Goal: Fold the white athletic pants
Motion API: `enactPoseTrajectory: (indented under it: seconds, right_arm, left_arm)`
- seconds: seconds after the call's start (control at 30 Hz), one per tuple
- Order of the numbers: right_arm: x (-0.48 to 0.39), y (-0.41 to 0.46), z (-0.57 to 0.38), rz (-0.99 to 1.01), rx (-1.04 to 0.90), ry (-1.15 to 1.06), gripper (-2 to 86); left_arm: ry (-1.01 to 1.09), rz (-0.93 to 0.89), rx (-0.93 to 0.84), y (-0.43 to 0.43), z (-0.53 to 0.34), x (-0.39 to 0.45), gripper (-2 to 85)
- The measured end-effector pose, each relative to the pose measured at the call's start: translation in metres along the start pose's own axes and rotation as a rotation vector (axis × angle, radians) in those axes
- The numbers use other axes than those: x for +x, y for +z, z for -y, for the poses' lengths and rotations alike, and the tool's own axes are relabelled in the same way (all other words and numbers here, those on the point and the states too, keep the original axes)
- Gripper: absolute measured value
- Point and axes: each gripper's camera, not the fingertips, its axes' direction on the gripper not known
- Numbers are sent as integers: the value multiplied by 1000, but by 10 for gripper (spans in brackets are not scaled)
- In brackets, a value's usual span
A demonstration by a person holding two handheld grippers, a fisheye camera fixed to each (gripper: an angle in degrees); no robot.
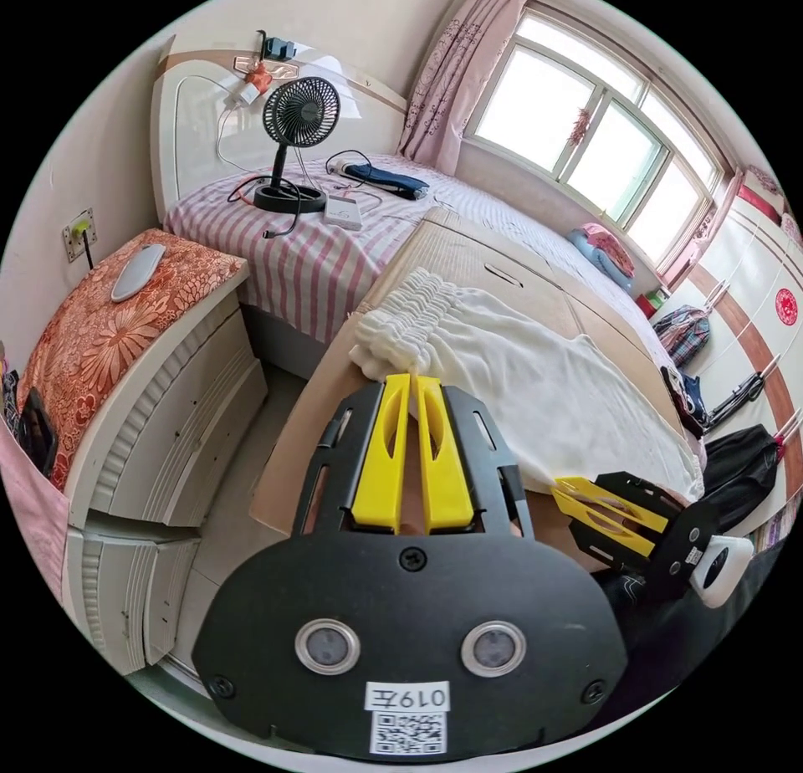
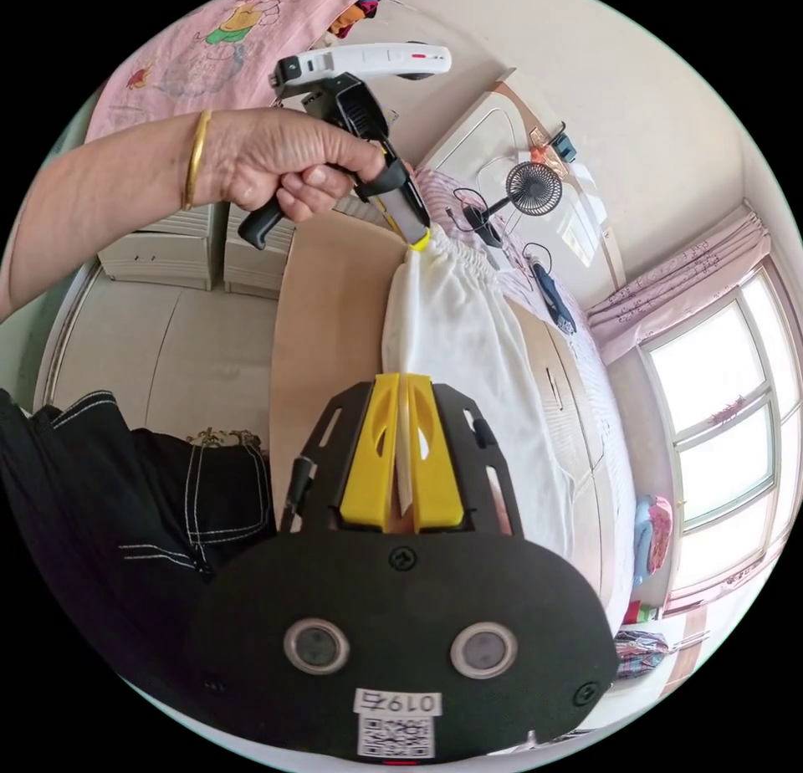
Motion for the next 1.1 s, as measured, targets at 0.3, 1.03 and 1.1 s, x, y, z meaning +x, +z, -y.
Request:
enactPoseTrajectory:
  seconds: [0.3, 1.03, 1.1]
  right_arm:
    - [-32, 67, -59, -68, 2, -40, 28]
    - [142, 224, -472, 164, 0, 682, -9]
    - [156, 236, -522, 72, -80, 729, -9]
  left_arm:
    - [56, 11, -37, 39, 13, 35, 16]
    - [582, -212, 76, 148, 103, 321, 21]
    - [661, -233, 64, 175, 114, 362, 23]
